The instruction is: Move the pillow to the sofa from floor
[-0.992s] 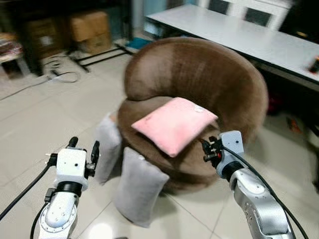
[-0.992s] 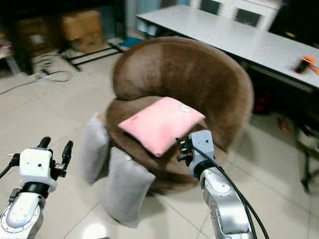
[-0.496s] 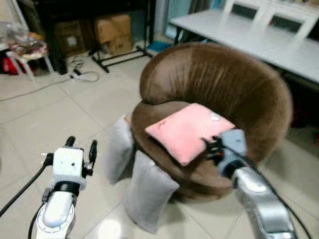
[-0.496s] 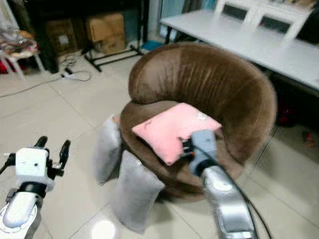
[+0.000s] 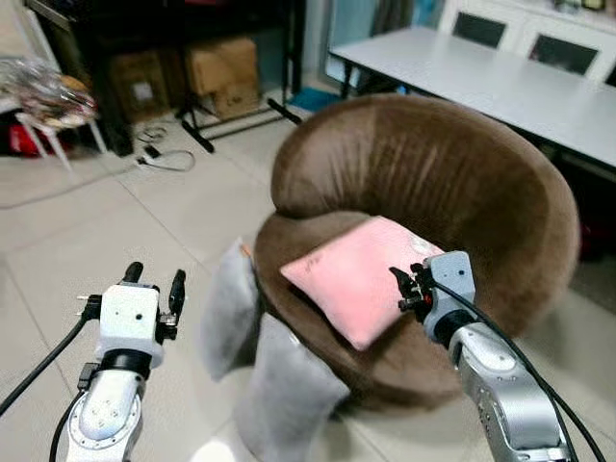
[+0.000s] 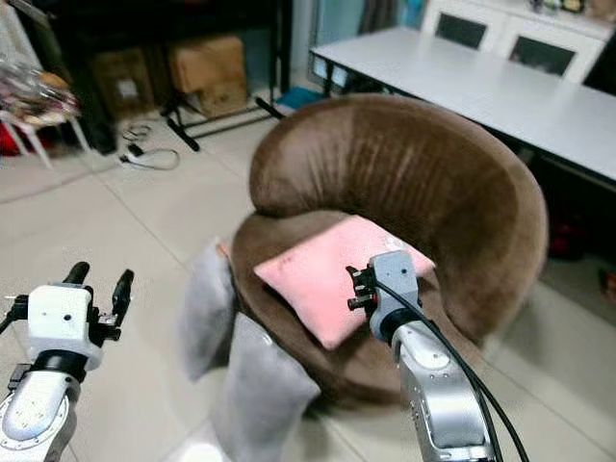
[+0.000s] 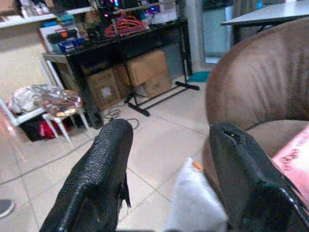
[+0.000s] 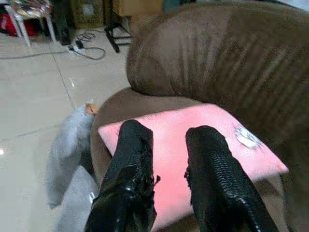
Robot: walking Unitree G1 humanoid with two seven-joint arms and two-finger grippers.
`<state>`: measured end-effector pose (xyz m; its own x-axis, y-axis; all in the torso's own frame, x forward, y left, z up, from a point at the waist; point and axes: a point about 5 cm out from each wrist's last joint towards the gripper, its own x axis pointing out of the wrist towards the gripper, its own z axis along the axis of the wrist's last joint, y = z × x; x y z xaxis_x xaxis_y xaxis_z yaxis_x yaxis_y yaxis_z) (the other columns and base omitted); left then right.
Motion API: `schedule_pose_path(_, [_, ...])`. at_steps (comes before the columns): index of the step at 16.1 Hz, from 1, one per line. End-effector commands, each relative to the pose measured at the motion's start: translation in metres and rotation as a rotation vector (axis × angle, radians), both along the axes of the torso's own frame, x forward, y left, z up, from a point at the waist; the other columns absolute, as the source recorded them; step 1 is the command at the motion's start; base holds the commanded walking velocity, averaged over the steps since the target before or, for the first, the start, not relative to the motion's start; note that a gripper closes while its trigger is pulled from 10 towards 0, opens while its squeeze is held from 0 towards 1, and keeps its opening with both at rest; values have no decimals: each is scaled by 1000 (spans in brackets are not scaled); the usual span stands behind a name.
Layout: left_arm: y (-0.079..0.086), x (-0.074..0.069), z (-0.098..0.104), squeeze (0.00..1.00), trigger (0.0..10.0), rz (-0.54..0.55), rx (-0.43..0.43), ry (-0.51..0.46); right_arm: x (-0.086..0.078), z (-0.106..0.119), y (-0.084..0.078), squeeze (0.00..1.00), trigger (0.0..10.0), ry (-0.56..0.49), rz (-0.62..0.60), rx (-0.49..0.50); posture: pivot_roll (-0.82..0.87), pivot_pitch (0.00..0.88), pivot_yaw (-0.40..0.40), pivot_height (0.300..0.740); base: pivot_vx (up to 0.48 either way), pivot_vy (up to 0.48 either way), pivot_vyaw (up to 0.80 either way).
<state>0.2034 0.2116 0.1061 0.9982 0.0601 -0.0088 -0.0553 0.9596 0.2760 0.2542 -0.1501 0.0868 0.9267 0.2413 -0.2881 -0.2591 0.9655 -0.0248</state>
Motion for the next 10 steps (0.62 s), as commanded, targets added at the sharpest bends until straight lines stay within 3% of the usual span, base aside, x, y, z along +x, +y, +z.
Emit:
schedule_pose_path(1, [2, 0, 1, 0, 10000, 5, 12, -2, 1, 1, 3, 0, 10000, -20, 23, 4, 47, 0, -60, 740, 0, 0, 0])
schedule_pose_path(6, [2, -1, -2, 0, 10000, 19, 25, -7, 2, 2, -4, 0, 10000, -47, -38, 66, 48, 0, -61, 706, 0, 0, 0])
schedule_pose_path(7, [0, -1, -2, 0, 10000, 5, -19, 0, 3, 3, -4, 827, 10000, -52, -45, 84, 48, 0, -61, 697, 0, 0, 0])
schedule_pose_path(8, [0, -1, -2, 0, 10000, 2, -51, -2, 3, 3, -3, 1000, 10000, -54, -41, 103, 48, 0, -61, 688, 0, 0, 0])
schedule_pose_path(9, [-1, -1, -2, 933, 10000, 2, -56, -2, 2, 3, -2, 1000, 10000, -55, -39, 103, 46, 0, -61, 683, 0, 0, -419])
schedule_pose_path(10, [-1, -1, -2, 1000, 10000, 0, -59, -1, 2, 3, -1, 1000, 10000, -59, -38, 100, 46, 0, -61, 679, 0, 0, 0])
